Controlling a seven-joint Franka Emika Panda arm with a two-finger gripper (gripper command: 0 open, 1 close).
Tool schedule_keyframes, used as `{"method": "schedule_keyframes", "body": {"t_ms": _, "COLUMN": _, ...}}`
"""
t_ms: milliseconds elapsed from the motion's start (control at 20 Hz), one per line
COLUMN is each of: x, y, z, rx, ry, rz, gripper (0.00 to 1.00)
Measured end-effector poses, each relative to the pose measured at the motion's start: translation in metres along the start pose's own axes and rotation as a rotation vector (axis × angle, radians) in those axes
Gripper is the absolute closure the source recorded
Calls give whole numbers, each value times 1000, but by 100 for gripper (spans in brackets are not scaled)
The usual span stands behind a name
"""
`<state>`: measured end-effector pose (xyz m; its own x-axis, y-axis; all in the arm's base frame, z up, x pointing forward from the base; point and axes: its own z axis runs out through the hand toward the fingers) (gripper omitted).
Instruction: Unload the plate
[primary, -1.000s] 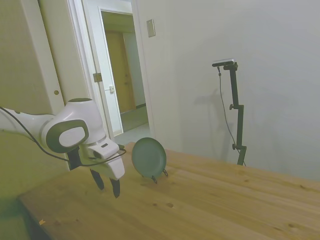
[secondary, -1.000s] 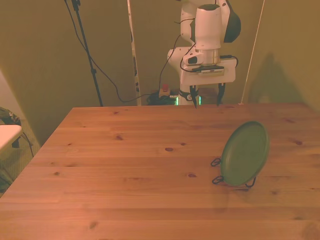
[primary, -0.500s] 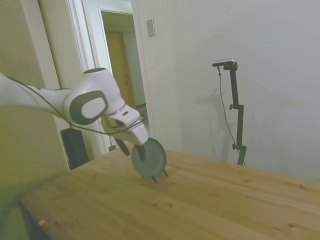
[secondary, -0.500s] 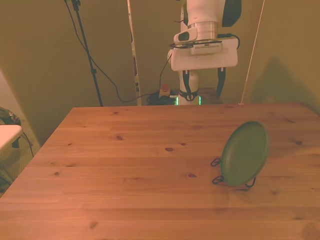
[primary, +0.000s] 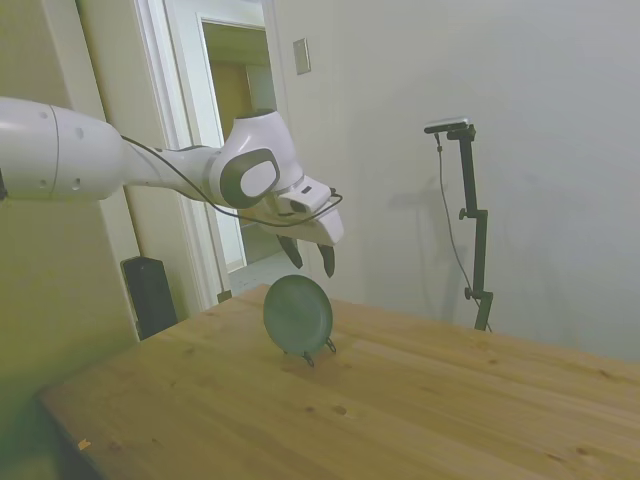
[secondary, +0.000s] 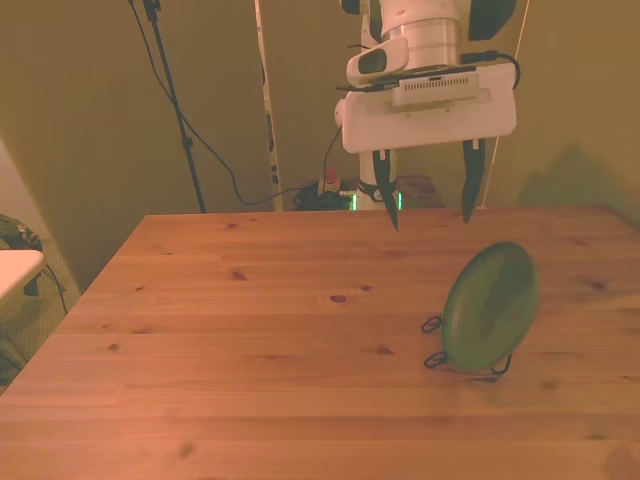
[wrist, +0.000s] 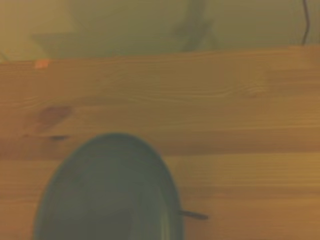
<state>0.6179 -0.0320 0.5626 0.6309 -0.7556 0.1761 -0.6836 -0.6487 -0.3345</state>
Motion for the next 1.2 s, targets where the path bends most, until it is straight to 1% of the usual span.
{"method": "schedule_keyframes", "body": {"t_ms": 50, "x": -10, "y": -3, "z": -11, "rx": 4, "ry": -13, "rz": -9, "gripper": 0}}
{"method": "schedule_keyframes", "body": {"t_ms": 200, "x": -9, "y": -3, "z": -11, "rx": 16, "ry": -5, "rz": -12, "gripper": 0}}
{"method": "schedule_keyframes", "body": {"t_ms": 400, "x": -8, "y": -9, "z": -6, "rx": 88, "ry": -25, "rz": -32, "gripper": 0}}
{"method": "schedule_keyframes", "body": {"t_ms": 700, "x": -22, "y": -31, "z": 4, "rx": 171, "ry": -112, "rz": -27, "gripper": 0}}
{"method": "schedule_keyframes", "body": {"t_ms": 850, "x": -26, "y": -37, "z": 14, "rx": 195, "ry": -184, "rz": -20, "gripper": 0}}
{"method": "schedule_keyframes", "body": {"t_ms": 950, "x": -26, "y": -35, "z": 23, "rx": 204, "ry": -242, "rz": -9, "gripper": 0}}
{"method": "schedule_keyframes", "body": {"t_ms": 1200, "x": -18, "y": -24, "z": 35, "rx": 217, "ry": -316, "rz": 15, "gripper": 0}}
